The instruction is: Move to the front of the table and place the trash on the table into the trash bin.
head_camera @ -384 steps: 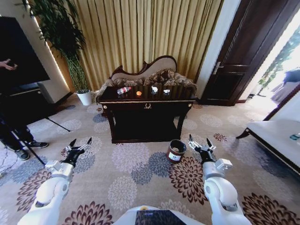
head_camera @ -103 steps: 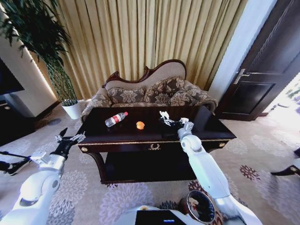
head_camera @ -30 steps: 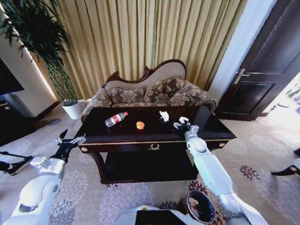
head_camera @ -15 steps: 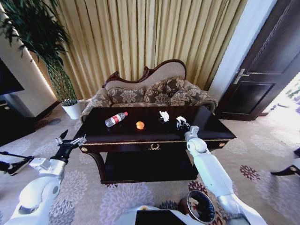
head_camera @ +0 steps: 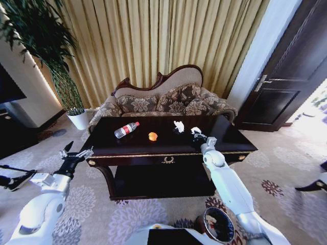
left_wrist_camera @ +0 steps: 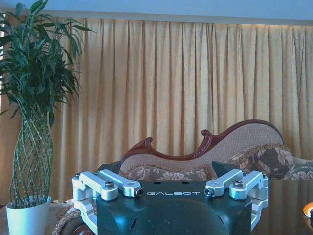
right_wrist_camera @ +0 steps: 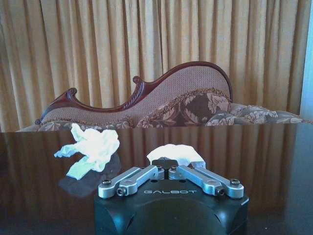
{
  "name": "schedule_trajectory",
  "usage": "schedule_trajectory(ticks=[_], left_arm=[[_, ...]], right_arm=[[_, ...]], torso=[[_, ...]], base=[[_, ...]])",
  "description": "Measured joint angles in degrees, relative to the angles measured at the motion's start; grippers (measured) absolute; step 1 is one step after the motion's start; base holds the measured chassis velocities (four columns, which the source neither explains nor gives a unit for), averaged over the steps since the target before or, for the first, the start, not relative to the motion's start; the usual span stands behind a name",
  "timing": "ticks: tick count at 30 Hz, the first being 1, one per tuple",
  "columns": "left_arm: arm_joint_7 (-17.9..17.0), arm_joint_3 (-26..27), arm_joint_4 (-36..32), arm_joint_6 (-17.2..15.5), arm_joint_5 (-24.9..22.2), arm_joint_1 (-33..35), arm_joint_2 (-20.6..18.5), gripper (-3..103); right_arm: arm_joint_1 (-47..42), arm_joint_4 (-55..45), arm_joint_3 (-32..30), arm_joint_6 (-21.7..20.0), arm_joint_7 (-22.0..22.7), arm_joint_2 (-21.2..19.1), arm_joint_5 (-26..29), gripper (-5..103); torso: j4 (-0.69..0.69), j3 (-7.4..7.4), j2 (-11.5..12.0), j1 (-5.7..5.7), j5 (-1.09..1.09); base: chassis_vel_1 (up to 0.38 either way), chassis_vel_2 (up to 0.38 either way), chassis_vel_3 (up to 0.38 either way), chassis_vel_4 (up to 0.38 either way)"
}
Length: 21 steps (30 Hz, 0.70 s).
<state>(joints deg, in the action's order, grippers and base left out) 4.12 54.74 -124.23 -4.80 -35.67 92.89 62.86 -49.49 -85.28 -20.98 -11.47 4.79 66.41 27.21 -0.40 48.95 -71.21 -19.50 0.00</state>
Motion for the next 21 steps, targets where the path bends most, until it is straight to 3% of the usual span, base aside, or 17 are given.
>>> schedule_trajectory(ticks=[21], left_arm=[[0.03, -0.41, -0.01, 0.05, 0.42, -0.36, 0.28, 100]], right_arm=[[-7.36, -11.23, -8.03, -0.43, 0.16, -3.93, 3.41, 0]], torso=[[-0.01, 0.00, 0.01, 0.00, 0.01]], base=[[0.000, 0.000, 0.000, 0.000]])
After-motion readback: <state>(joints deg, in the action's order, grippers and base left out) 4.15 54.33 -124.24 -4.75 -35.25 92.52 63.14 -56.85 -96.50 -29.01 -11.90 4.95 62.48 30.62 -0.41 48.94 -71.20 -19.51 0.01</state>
